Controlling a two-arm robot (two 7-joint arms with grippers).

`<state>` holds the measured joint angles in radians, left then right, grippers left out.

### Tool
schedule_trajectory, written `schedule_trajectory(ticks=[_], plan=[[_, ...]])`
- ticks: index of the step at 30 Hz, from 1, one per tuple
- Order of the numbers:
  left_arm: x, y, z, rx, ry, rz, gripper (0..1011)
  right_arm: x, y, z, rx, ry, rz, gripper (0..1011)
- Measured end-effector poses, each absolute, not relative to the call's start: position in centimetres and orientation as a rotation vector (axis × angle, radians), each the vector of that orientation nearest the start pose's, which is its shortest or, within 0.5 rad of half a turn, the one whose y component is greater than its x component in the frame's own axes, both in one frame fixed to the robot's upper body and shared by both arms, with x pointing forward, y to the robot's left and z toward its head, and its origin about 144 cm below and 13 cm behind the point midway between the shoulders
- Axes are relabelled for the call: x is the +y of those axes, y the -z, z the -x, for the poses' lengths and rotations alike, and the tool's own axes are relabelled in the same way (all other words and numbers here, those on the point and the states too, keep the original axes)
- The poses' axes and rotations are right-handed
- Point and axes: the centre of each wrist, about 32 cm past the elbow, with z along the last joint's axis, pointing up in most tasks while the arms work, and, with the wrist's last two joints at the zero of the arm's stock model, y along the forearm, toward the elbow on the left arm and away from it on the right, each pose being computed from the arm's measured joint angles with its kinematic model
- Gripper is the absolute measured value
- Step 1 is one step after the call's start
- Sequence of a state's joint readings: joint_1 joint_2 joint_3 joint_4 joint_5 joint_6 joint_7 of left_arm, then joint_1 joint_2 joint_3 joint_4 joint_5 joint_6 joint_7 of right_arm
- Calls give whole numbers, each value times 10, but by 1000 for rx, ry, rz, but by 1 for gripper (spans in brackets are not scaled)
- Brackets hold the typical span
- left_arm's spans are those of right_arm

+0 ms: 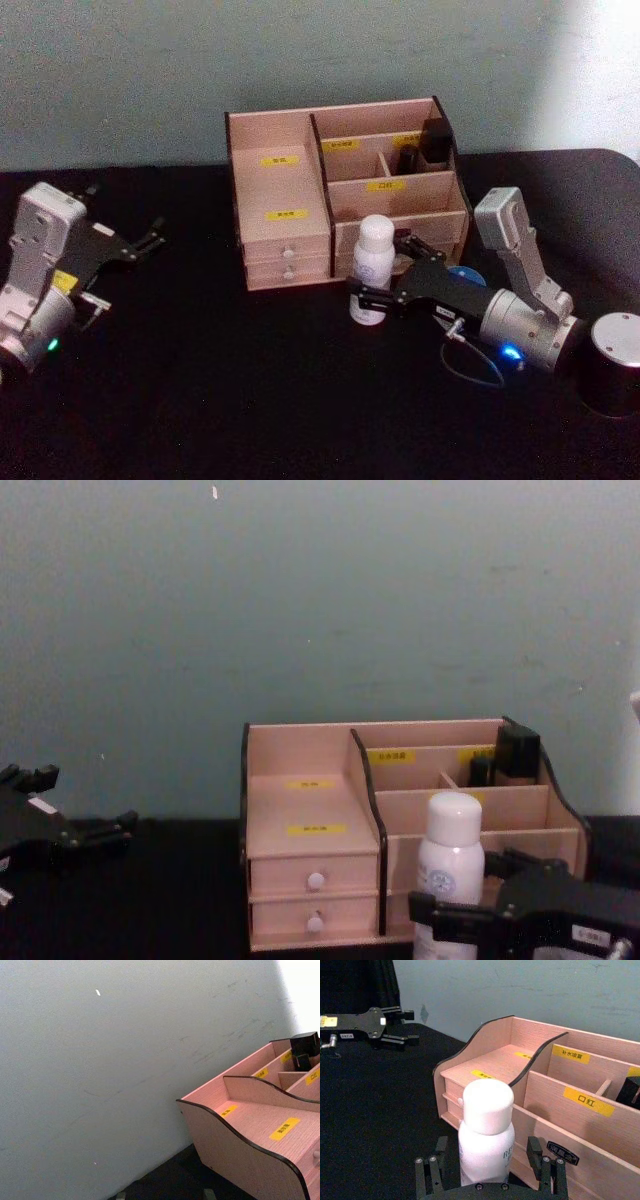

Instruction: Pick up the facial cleanser and watermelon frost from the table and place them into the tiered storage box.

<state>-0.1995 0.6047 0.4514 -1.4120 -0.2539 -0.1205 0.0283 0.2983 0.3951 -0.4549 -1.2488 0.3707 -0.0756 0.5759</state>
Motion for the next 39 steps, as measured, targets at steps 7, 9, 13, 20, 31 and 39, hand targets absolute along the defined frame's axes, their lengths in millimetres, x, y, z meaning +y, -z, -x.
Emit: schedule_trajectory(ticks=[7, 9, 13, 20, 31, 39], plan=[[310, -1140, -489, -285, -1248, -304, 1001, -256, -1121, -520, 19, 708, 159, 1003], [310, -1140, -489, -285, -1248, -305, 1001, -256, -1121, -520, 18, 708, 159, 1003], [310, -1140, -489, -285, -1248, -304, 1001, -256, -1121, -520, 18, 708, 160, 981], [310, -1140, -489, -285, -1248, -304, 1001, -256, -1121, -520, 17, 708, 160, 809], [310, -1140, -489, -285, -1248, -304, 1001, -256, -1121, -520, 16, 708, 159, 593], [310, -1140, -489, -285, -1248, -304, 1001, -256, -1121, -520, 16, 709, 159, 593]])
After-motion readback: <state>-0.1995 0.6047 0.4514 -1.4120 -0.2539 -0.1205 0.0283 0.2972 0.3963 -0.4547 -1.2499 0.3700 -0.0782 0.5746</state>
